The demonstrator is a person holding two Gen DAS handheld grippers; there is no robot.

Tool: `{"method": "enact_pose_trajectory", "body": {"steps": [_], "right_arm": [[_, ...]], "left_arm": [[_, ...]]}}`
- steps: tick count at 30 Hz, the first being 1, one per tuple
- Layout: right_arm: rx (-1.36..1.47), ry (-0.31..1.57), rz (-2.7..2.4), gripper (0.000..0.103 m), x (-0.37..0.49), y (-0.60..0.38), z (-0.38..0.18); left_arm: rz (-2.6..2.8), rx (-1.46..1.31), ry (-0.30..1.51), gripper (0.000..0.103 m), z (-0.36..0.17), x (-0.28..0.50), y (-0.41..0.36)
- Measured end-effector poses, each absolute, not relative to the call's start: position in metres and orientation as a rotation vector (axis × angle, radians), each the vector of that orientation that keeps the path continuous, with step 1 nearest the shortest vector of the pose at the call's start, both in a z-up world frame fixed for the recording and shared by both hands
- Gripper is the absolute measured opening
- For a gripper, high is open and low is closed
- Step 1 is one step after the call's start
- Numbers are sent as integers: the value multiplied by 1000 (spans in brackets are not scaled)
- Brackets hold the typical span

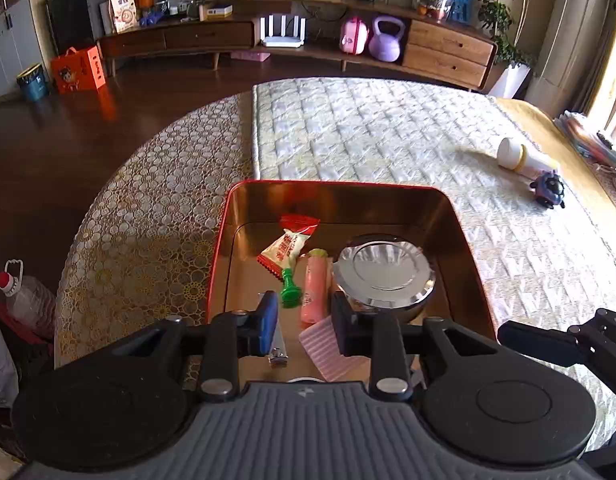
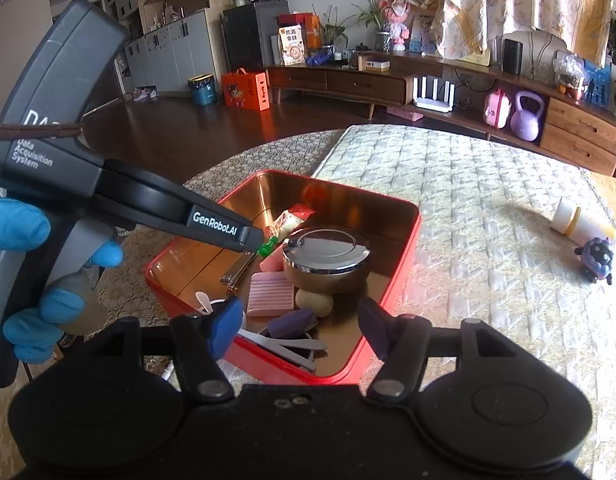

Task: Organize rigid objects
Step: 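Lift both tools out of the box toward the pill bottle and plush toy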

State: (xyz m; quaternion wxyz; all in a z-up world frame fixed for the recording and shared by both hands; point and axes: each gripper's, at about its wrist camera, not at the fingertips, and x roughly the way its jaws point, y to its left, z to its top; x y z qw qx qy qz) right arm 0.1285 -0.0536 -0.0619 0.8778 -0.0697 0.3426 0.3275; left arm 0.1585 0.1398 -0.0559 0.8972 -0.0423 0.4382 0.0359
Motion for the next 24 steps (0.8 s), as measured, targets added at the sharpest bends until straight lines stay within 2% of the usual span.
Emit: {"method": "enact_pose_trajectory", "body": {"steps": [7, 9, 11, 13, 19, 24], "right_arm": [[-112, 674, 682, 74, 117, -70, -52], [-96, 665, 681, 78, 116, -78, -49], [-78, 655, 678, 80, 113, -87, -47], [-57, 651, 672, 82, 112, -95, -44], [2, 625, 659, 88, 109, -121, -34], [31, 604, 649, 95, 108, -141, -30]], "left_arm": [[45, -67, 870, 32, -41, 143, 124], [37, -66, 860, 36, -37, 139, 119], [33, -64, 837, 60, -33, 133, 115], [30, -55, 808, 66, -29, 128, 110], [-3, -52, 796, 67, -22, 122, 94], [-38, -55, 782, 72, -19, 117, 77]]}}
